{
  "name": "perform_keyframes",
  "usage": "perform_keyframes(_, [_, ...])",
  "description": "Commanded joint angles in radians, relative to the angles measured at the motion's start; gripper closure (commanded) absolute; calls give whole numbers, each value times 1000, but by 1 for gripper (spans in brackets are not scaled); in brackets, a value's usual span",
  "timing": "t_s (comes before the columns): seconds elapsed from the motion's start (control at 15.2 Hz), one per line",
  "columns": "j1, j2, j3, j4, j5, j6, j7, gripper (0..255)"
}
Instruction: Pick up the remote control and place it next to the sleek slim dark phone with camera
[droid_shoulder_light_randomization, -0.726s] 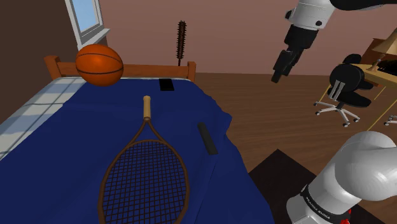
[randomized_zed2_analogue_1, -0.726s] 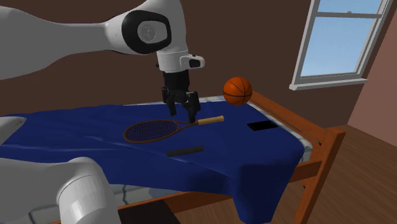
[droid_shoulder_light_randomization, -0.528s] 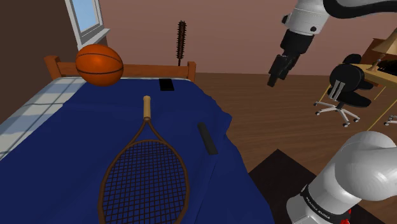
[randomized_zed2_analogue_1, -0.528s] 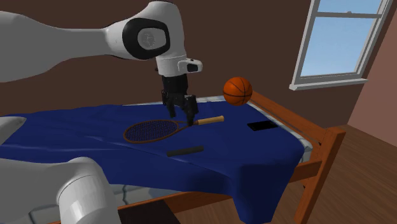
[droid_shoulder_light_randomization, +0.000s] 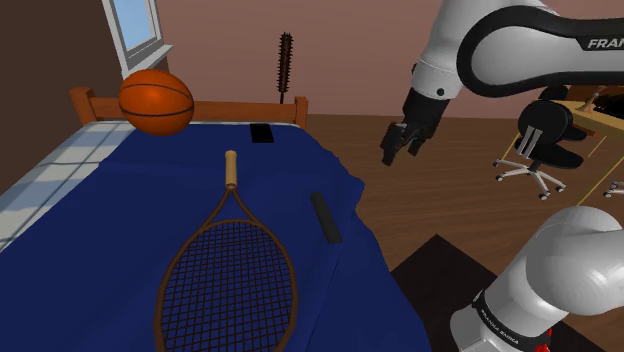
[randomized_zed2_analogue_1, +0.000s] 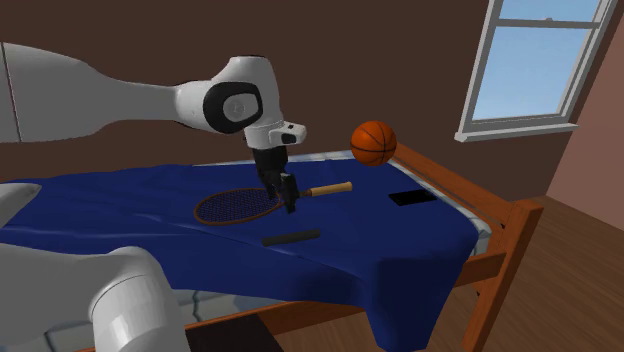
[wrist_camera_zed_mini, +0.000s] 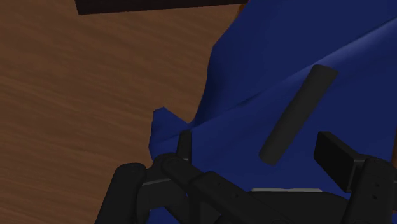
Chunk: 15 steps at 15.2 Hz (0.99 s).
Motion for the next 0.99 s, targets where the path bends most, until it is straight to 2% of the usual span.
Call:
perform_keyframes(0.0, [-5, 39, 46, -40, 19, 91, 71, 0])
perform_keyframes(0.33, [-30, 167, 168, -77, 45, 281, 251, 0])
perform_keyframes(0.53, [-62, 271, 248, -74, 36, 395, 370, 0])
perform_keyframes(0.73, [-116, 390, 337, -52, -6, 502, 506, 0])
perform_keyframes(0.92, [-194, 524, 435, -12, -101, 595, 673, 0])
